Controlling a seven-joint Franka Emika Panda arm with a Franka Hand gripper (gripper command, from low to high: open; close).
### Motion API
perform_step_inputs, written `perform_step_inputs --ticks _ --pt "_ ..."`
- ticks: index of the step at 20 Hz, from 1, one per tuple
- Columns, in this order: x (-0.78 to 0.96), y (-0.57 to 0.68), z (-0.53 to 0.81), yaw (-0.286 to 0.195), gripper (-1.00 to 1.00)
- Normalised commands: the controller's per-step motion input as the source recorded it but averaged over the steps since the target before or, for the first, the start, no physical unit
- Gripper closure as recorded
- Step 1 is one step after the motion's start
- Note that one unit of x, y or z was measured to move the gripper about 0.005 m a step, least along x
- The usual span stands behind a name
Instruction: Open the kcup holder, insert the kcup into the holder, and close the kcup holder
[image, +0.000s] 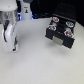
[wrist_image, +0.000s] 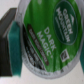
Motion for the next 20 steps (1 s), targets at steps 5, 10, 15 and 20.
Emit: perform_step_inputs --ticks 5,10,15,20 --pt "0.42 0.61 0.73 0.000 1.00" --pt "0.44 0.63 0.74 0.000 1.00" --pt "0.51 0.70 0.65 0.005 1.00" --pt "0.53 0.67 0.62 0.020 1.00"
